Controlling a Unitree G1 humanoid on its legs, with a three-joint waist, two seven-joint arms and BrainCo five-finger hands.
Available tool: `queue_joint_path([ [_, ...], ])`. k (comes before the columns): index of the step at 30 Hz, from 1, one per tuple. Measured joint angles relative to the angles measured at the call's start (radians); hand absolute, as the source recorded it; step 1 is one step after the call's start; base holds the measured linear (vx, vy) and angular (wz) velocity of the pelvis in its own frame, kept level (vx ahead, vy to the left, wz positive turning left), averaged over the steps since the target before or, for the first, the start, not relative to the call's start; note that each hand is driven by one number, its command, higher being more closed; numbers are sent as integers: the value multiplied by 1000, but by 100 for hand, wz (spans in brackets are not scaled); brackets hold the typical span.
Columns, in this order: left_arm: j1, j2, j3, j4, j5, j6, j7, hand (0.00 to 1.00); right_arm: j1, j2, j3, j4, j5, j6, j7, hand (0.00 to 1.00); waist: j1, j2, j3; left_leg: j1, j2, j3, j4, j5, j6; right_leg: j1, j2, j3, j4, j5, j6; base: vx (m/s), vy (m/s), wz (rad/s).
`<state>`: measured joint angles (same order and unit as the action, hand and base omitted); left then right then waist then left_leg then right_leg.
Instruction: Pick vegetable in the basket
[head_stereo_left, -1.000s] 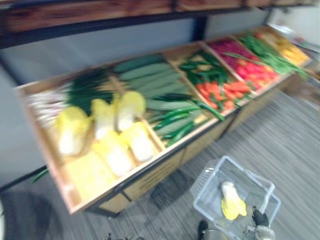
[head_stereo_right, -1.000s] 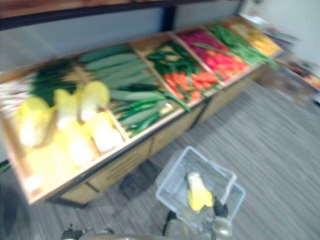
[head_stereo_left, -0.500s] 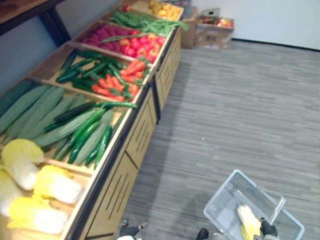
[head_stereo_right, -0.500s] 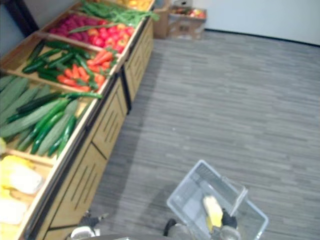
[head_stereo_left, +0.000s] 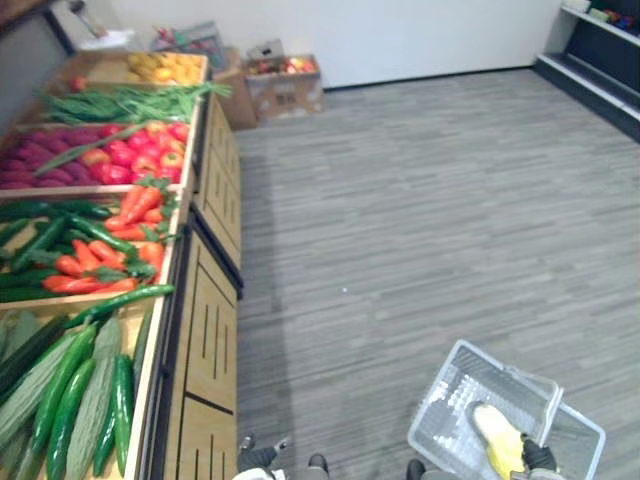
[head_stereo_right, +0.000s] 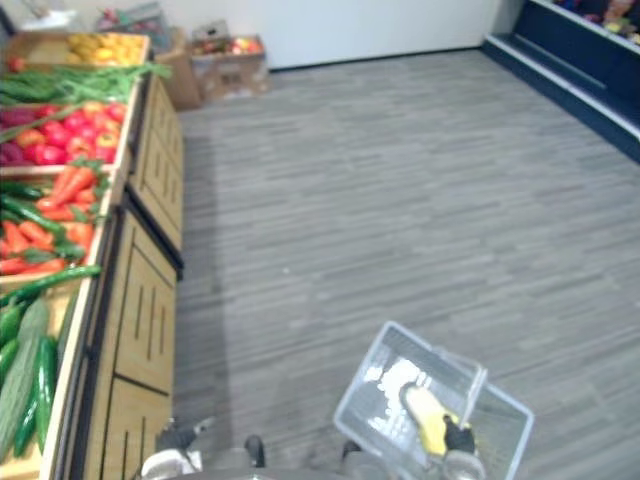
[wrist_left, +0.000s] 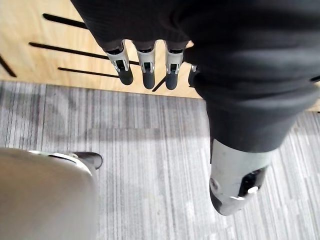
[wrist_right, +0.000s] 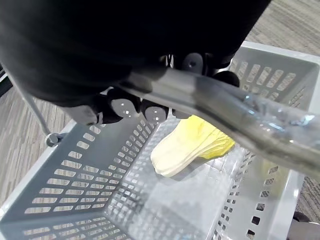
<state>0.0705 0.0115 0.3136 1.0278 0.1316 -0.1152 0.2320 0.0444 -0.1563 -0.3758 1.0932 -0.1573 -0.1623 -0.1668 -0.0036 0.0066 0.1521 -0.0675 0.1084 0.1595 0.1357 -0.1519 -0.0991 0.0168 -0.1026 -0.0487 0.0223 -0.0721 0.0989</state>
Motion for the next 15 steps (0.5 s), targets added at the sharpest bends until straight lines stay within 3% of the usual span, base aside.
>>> queue_joint_path([
  [1,-3,5,-5,1,9,-2,0,0,0,1,0,0,0,-3,0,100,4,-13,-6,5,-22,17,-10,0,17,-4,-21,5,-5,3,5,175,214,-13],
  [4,-5,24,-35,5,50,-6,0,0,-2,-1,12,-2,0,-4,-1,100,7,-15,-7,31,-62,25,-24,-15,46,10,-59,6,-2,-11,28,174,160,-4],
  [7,-8,32,-55,9,71,-5,0,0,-2,1,20,-22,-1,-6,-1,100,11,-21,-3,58,-81,30,-2,-64,70,-9,-86,0,117,-70,53,245,135,-4],
  [9,-6,38,-88,10,78,-4,0,0,-4,-3,19,-66,0,-12,-3,100,28,-11,2,98,-63,51,22,-111,77,-166,-87,2,504,-91,50,157,104,-26],
  [10,-6,42,-99,9,80,-4,0,0,-4,1,20,-80,0,-18,-3,100,27,-12,3,113,-66,50,33,-126,83,-206,-99,2,614,-77,39,181,76,2],
  [11,-5,67,-124,8,83,-3,-1,0,-2,13,19,-99,1,-23,-5,100,18,-31,14,148,-69,42,50,-149,95,-267,-121,3,775,-31,37,286,24,15],
  [12,-1,85,-123,19,85,3,0,0,-3,25,20,-98,1,-28,-9,100,20,-50,15,193,-68,42,40,-157,98,-301,-135,-8,876,-63,16,302,0,13],
  [15,-8,87,-118,39,84,15,0,0,-11,12,30,-111,0,-36,-17,100,19,-47,19,242,-29,30,-12,-160,94,-362,-128,-132,793,-130,-7,296,-76,15],
])
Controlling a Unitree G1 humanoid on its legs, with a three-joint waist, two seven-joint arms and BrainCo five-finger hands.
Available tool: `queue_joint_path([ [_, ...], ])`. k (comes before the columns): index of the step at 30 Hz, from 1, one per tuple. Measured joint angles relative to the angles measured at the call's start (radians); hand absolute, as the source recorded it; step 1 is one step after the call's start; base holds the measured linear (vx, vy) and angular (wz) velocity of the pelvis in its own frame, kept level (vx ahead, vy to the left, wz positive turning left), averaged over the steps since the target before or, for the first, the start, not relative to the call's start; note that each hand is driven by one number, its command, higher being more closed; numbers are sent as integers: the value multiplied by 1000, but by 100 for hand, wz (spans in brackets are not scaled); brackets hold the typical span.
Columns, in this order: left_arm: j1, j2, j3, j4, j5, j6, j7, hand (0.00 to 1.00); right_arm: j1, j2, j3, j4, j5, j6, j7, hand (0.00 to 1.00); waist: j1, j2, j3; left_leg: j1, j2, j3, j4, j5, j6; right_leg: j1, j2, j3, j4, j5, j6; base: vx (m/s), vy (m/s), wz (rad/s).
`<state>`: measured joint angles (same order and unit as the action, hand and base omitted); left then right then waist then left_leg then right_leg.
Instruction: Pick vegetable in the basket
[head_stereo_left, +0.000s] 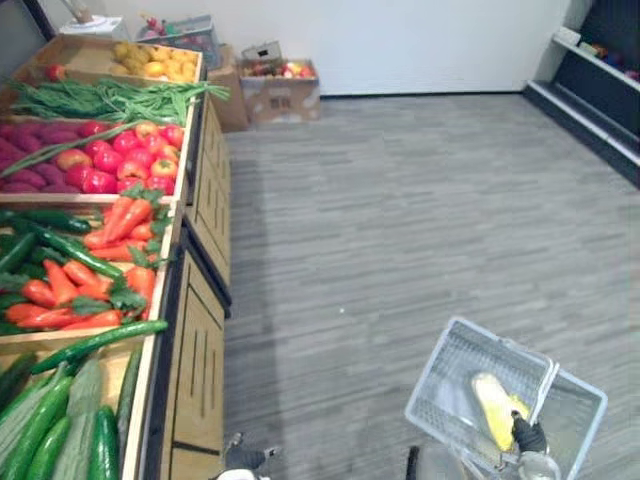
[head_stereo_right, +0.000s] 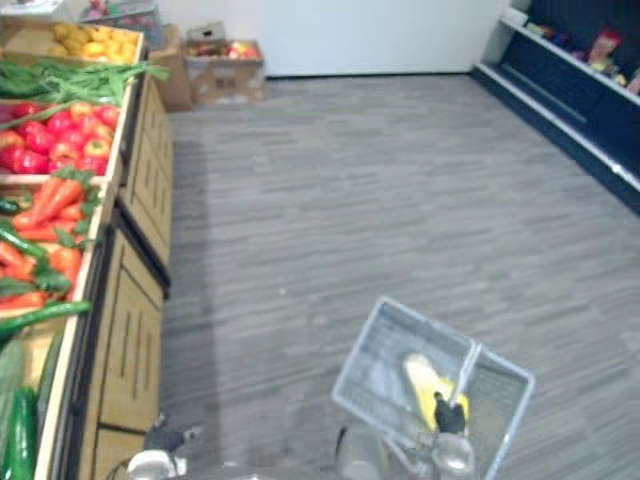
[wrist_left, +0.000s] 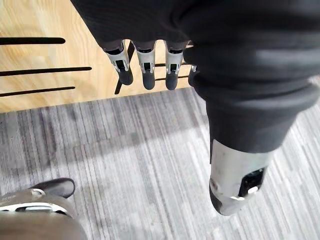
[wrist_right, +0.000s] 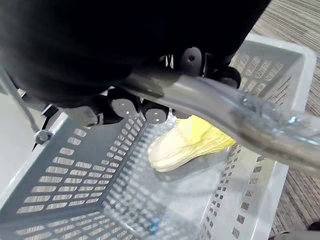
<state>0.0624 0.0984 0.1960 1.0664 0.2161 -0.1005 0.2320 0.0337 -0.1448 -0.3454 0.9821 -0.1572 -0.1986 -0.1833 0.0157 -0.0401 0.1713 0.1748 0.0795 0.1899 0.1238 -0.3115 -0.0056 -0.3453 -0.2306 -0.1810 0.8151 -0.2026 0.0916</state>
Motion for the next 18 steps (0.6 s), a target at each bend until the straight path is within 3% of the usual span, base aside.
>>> queue_joint_path([
  [2,-1,-12,10,0,-2,2,0,0,-11,-6,-2,-5,0,-1,-3,100,-9,22,9,15,39,-7,-25,1,-15,-18,33,-38,-200,10,12,363,-189,26],
  [4,1,-16,18,2,-3,3,-1,0,-13,-2,-13,-4,3,0,-6,100,-19,29,13,40,60,-6,-53,4,-22,-18,42,-22,-419,65,27,398,-259,36],
  [5,3,-21,39,2,-1,4,-1,0,-11,5,-30,-3,5,5,-6,100,-19,27,12,63,69,-4,-66,1,-45,-11,43,-4,-531,162,25,464,-333,28],
  [6,4,-28,53,4,-1,4,-1,0,-11,9,-40,-1,6,9,-7,100,-19,29,13,78,77,-5,-71,2,-52,2,47,-6,-531,231,23,480,-346,16],
  [7,4,-57,94,9,0,6,-2,0,-16,6,-50,5,7,19,-8,100,-10,53,9,88,109,-3,-58,34,-93,-2,74,-9,-484,209,-9,559,-441,2],
  [8,3,-72,127,6,0,3,-2,0,-25,6,-65,5,7,18,-8,100,-9,60,8,79,122,-12,-22,79,-128,-20,73,-16,-418,156,-19,449,-372,-4],
  [11,7,-104,161,-3,-12,3,-1,0,-15,7,-83,15,5,26,-7,100,-16,88,-8,18,174,-43,137,180,-145,36,100,-68,-382,61,-61,453,-356,18],
  [12,5,-105,167,-8,-17,2,-1,0,-8,10,-84,15,5,26,-7,100,-18,87,-7,-8,182,-69,200,210,-148,59,102,-82,-394,52,-64,439,-325,49],
  [13,-4,-115,177,-28,-20,1,-1,0,5,12,-87,15,6,32,-7,100,-20,84,-6,-84,195,-123,352,293,-150,114,106,-109,-427,40,-75,390,-274,47],
  [14,-9,-131,184,-40,-27,1,-2,0,12,11,-86,16,6,40,-7,100,-18,71,2,-149,204,-149,484,332,-160,161,109,-118,-461,35,-82,428,-279,41],
  [15,-17,-148,187,-46,-57,1,-4,0,16,11,-86,20,6,51,-7,100,-11,71,2,-217,218,-142,643,322,-168,222,114,-126,-506,35,-83,327,-185,21],
  [18,-20,-148,193,-69,-121,1,2,0,42,16,-80,27,4,63,-6,100,-5,67,3,-333,222,-63,788,242,-152,380,115,-156,-609,31,-78,266,-107,19],
])
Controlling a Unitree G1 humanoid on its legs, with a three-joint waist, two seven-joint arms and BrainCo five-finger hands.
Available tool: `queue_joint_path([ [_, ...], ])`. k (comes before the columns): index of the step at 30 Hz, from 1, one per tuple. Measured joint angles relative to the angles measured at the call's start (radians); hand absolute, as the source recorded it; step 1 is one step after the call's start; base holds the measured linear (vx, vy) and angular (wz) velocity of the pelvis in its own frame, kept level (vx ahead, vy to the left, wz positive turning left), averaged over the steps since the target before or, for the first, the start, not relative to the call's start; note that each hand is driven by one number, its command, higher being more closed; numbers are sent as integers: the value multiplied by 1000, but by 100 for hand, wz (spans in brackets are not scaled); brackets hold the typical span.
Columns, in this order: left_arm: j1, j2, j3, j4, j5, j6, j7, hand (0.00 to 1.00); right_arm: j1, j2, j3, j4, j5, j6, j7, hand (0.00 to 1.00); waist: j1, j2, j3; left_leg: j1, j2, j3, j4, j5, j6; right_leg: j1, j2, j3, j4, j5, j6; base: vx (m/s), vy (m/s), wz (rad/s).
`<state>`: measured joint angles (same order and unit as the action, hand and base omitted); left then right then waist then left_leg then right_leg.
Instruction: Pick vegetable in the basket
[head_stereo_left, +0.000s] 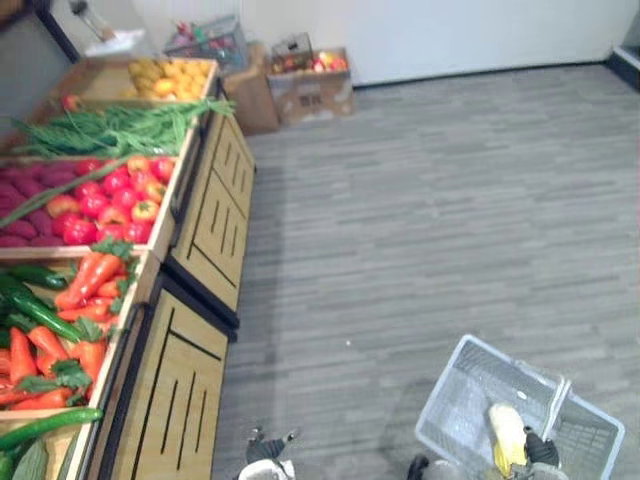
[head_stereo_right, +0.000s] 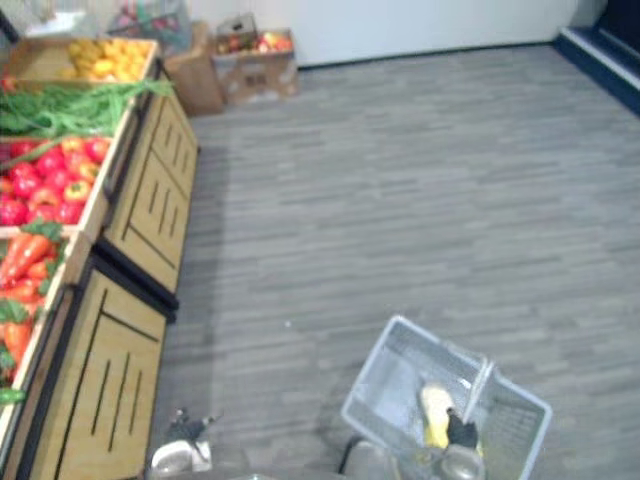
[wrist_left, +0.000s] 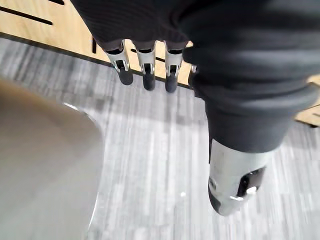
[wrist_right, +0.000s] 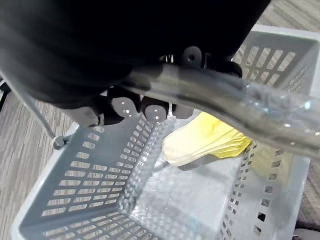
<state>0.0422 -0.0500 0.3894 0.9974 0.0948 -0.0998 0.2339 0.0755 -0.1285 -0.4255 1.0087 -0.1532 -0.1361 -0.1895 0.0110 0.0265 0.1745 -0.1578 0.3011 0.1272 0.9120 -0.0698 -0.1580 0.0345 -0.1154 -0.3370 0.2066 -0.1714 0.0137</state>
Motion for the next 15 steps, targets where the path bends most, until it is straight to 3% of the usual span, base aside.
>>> queue_joint_path([
  [2,0,1,1,-14,-13,-1,3,0,10,1,-1,-1,0,4,-1,100,12,-2,0,-83,-6,59,-15,-55,16,47,-4,-15,-35,-21,17,200,18,21],
  [4,-3,2,-5,-28,-13,-7,6,0,15,4,-10,2,0,6,-2,100,21,-11,3,-127,-35,152,-154,-89,30,81,-22,-31,-49,-30,36,236,136,20],
  [6,1,6,-31,-32,-2,-7,18,0,16,6,-21,2,-3,7,-3,100,21,-16,2,-124,-106,231,-490,-46,71,120,-51,-42,-57,-57,79,308,236,14],
  [7,3,5,-31,-32,-2,-7,21,0,19,6,-20,2,-4,7,-3,100,22,-14,1,-112,-124,235,-588,-6,71,133,-53,-44,-63,-63,90,271,226,3],
  [8,4,7,-30,-32,4,-7,23,0,26,15,-17,7,-5,7,-5,100,32,-30,0,-87,-158,248,-668,69,161,156,-70,-39,-69,-70,114,371,213,16],
  [9,5,20,-32,-33,25,-7,25,0,29,32,0,7,-5,2,-7,100,27,-60,-23,-85,-196,253,-683,61,169,163,-87,-38,-98,-50,101,444,246,22],
  [11,1,27,-26,-47,35,-9,26,0,30,45,19,8,-6,1,-7,100,34,-87,-28,-124,-208,255,-630,26,199,171,-94,-38,-139,3,109,365,176,31],
  [13,-1,44,-30,-44,36,-8,25,0,25,51,26,20,-8,1,-7,100,34,-94,-28,-125,-194,358,-586,19,210,209,-105,-33,-163,75,130,301,222,39],
  [15,6,46,-32,-35,39,-5,27,0,26,50,41,24,-14,0,-7,100,44,-95,-47,-90,-190,459,-600,5,230,231,-106,-27,-166,130,128,226,214,25],
])
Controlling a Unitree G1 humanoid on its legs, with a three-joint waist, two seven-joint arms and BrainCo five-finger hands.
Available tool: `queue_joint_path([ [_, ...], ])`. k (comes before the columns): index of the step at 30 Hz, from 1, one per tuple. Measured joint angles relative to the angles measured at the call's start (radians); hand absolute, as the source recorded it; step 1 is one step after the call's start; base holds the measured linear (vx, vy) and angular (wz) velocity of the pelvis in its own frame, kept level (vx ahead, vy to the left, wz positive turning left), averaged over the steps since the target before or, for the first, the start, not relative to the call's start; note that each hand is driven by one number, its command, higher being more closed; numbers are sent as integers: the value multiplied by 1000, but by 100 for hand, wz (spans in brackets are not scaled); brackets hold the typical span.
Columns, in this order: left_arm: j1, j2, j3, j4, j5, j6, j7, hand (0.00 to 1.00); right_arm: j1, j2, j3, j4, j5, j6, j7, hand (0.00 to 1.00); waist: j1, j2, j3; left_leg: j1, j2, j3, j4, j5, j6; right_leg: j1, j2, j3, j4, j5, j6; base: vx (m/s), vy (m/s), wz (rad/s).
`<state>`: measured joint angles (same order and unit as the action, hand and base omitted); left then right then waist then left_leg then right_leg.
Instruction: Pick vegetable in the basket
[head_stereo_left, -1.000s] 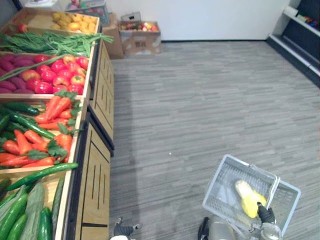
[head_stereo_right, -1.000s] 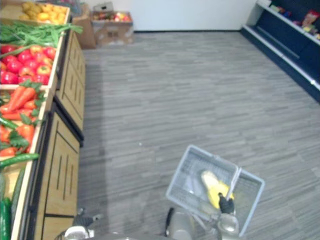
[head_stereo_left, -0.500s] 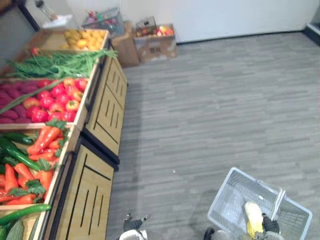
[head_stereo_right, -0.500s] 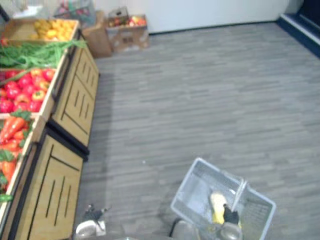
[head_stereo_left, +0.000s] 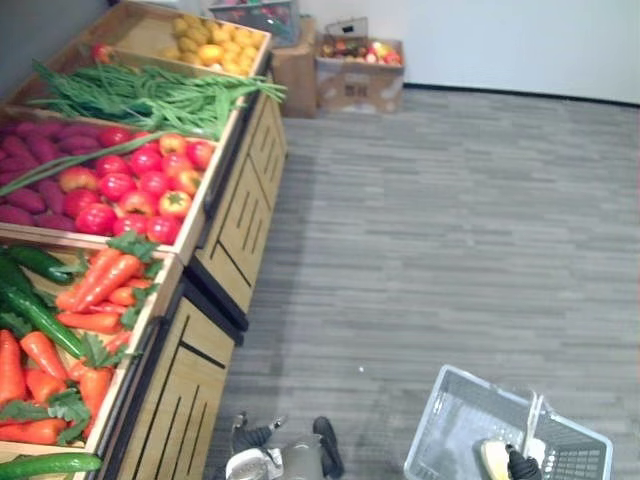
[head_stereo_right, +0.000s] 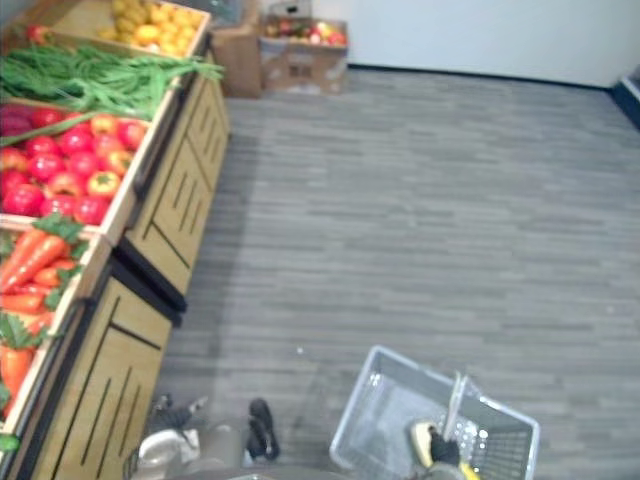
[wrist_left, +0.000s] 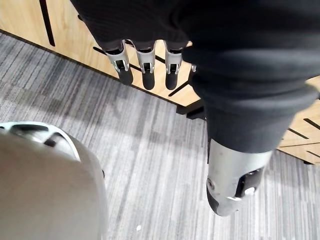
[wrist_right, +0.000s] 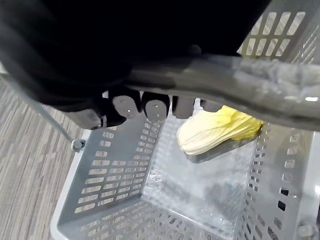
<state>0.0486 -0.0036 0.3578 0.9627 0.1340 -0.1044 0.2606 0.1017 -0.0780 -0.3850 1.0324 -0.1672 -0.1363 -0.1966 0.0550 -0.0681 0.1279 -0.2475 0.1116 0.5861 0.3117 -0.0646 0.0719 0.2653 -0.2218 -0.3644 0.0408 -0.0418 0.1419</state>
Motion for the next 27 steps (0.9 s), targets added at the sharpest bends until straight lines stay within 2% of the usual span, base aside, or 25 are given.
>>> queue_joint_path([
  [1,7,7,-1,21,7,6,2,0,2,-1,1,12,-13,0,1,100,11,-1,-33,24,-33,-8,-60,-23,19,-21,-5,5,48,8,2,161,153,20],
  [2,11,5,-8,28,12,8,3,0,1,-6,0,17,-15,-1,1,100,9,5,-44,35,-53,-29,-94,-40,22,-40,-10,4,95,8,3,215,190,59],
  [3,11,4,-35,38,27,18,3,0,-3,-25,-20,30,-20,-2,0,100,-1,20,-56,61,-83,-70,-148,-47,18,-87,-38,4,252,2,11,268,216,97],
  [4,16,12,-66,38,40,20,1,0,-1,-43,-50,37,-18,-4,-1,100,0,11,-55,99,-121,-105,-183,-47,19,-154,-89,36,460,31,48,280,206,119],
  [5,18,22,-83,34,41,21,1,0,0,-49,-67,39,-17,-3,-3,100,-2,-1,-49,136,-154,-143,-203,-50,24,-214,-117,96,621,104,38,247,149,108],
  [6,18,30,-93,34,42,21,1,0,1,-50,-76,43,-15,-3,-3,100,-9,-3,-46,157,-170,-175,-209,-54,29,-253,-122,140,723,140,24,243,74,128],
  [7,23,54,-115,43,44,27,-1,0,-2,-48,-78,45,-11,-5,-2,100,-30,-17,-38,200,-193,-240,-213,-65,35,-333,-100,215,929,118,15,397,56,140],
  [8,27,59,-117,48,44,27,-2,0,-1,-41,-81,44,-5,-6,-3,100,-31,-14,-34,249,-195,-293,-217,-85,46,-402,-45,255,1044,54,-9,398,36,133],
  [9,29,59,-118,53,44,27,-1,0,2,-39,-80,44,3,-7,-3,100,-33,-8,-33,272,-191,-318,-221,-93,47,-434,-22,260,1069,14,-32,341,9,112],
  [10,31,56,-118,58,44,28,-1,0,2,-38,-82,40,18,-10,-3,100,-36,0,-33,296,-188,-360,-225,-101,45,-482,8,251,1074,-45,-58,244,-29,128],
  [11,30,52,-116,64,43,28,-2,0,6,-37,-90,33,21,-12,-4,100,-41,3,-34,324,-187,-421,-225,-114,47,-542,17,221,1025,-103,-68,409,-107,169],
  [13,25,37,-93,63,38,27,0,0,19,-30,-118,4,28,-16,-4,100,-41,10,-28,366,-181,-509,-218,-134,46,-591,19,195,868,-120,-88,459,-164,156],
  [14,25,22,-66,63,35,27,-1,0,32,-22,-123,-11,28,-18,-4,100,-40,24,-25,387,-162,-562,-197,-152,29,-592,30,201,720,-120,-88,463,-224,147],
  [15,25,7,-46,63,36,28,-2,0,40,-22,-124,-22,28,-22,-4,100,-31,42,-27,398,-135,-623,-169,-180,10,-592,57,240,574,-117,-84,583,-312,176],
  [16,23,-6,-30,62,32,26,-5,0,40,-15,-124,-29,28,-22,-3,100,-27,50,-25,401,-111,-678,-148,-203,-11,-592,78,288,448,-106,-77,398,-224,147],
  [17,20,-9,-20,63,33,26,-8,0,39,-9,-124,-35,28,-21,-2,100,-25,48,-24,401,-102,-709,-138,-214,-20,-590,79,304,394,-101,-71,497,-351,152],
  [19,14,-26,30,60,28,25,-14,0,34,9,-122,-40,27,-21,0,100,-21,28,-12,392,-89,-765,-89,-256,-57,-556,71,349,262,-86,-47,491,-412,141],
  [20,16,-23,64,53,25,25,-21,0,35,25,-117,-45,23,-20,7,100,-22,7,-4,392,-84,-780,-47,-295,-84,-520,48,355,226,-32,-2,385,-381,126],
  [21,15,-26,76,55,24,27,-25,0,34,25,-117,-46,20,-18,8,100,-23,10,-3,393,-71,-788,-32,-310,-92,-518,49,342,258,13,13,530,-556,153],
  [22,18,-51,108,54,1,25,-29,0,26,9,-131,-56,19,-17,7,100,-19,40,-1,396,-25,-784,-18,-306,-107,-532,62,274,371,-89,-25,418,-448,115],
  [23,19,-73,137,53,-10,25,-29,0,19,-2,-129,-60,14,-19,9,100,-17,55,-1,388,-2,-782,-18,-288,-120,-538,59,237,423,-131,-33,396,-431,105],
  [25,19,-84,196,64,-35,28,-33,0,7,-14,-133,-62,7,-16,14,100,-27,77,-6,354,37,-795,-10,-254,-136,-540,57,157,478,-200,-66,338,-414,104],
  [27,16,-78,264,72,-101,42,-34,0,3,-17,-165,-57,-20,-3,36,100,-36,74,-5,302,75,-776,-3,-169,-143,-509,46,54,479,-231,-99,393,-459,141],
])
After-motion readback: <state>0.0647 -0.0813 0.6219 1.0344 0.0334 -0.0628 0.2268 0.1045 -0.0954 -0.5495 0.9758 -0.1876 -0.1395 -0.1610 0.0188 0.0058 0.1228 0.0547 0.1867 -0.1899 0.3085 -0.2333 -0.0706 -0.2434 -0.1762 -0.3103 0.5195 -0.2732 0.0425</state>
